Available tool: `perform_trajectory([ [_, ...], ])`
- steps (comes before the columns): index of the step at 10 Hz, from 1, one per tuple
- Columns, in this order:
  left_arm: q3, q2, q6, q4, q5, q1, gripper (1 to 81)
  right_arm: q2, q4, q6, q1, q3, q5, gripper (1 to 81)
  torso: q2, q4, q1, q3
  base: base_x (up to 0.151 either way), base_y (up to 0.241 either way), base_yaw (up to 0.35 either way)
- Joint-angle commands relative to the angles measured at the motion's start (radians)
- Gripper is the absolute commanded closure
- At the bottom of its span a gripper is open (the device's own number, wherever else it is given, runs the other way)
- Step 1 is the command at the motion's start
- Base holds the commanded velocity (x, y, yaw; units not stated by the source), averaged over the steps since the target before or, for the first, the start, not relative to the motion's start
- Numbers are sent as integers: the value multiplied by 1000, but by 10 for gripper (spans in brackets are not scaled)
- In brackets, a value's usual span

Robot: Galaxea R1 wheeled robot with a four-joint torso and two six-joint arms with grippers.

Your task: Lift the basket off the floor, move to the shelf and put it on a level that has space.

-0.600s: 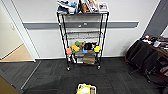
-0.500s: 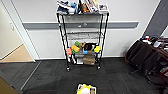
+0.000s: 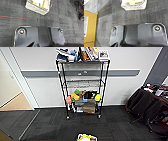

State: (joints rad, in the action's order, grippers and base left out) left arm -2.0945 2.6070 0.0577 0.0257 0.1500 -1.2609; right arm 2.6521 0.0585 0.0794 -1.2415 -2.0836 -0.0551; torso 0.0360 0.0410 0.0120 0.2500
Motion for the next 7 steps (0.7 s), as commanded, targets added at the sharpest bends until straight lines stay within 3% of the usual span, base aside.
perform_trajectory([
  [1,14,-22,2,-1,-46,54,10,-18,4,2,44,13,44,10,0,0,0,0,111,0,0],
  [7,13,-17,2,-3,-47,54,10,7,1,3,39,-35,44,10,0,0,0,0,111,0,0],
])
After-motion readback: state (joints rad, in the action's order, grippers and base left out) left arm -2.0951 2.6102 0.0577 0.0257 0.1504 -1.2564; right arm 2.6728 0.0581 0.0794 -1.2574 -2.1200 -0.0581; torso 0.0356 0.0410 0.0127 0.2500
